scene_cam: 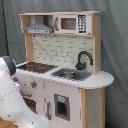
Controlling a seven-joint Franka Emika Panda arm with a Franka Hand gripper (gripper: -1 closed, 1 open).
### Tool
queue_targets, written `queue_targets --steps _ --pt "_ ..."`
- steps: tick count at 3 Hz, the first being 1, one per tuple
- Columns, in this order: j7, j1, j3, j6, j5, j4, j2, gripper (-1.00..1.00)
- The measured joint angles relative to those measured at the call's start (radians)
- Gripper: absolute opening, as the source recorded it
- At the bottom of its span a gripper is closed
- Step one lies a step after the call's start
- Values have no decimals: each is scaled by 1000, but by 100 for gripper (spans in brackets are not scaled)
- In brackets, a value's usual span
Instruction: Play with the kitchen
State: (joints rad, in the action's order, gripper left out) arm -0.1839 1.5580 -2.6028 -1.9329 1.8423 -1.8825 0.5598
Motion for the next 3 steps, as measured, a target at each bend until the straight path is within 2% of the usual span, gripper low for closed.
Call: queue_targets --steps 1,2,3 --pt "81 0 0 5 38 -14 0 -100" --pt "79 0 0 2 38 -14 0 100" --pt "47 0 1 -70 38 -11 -41 100"
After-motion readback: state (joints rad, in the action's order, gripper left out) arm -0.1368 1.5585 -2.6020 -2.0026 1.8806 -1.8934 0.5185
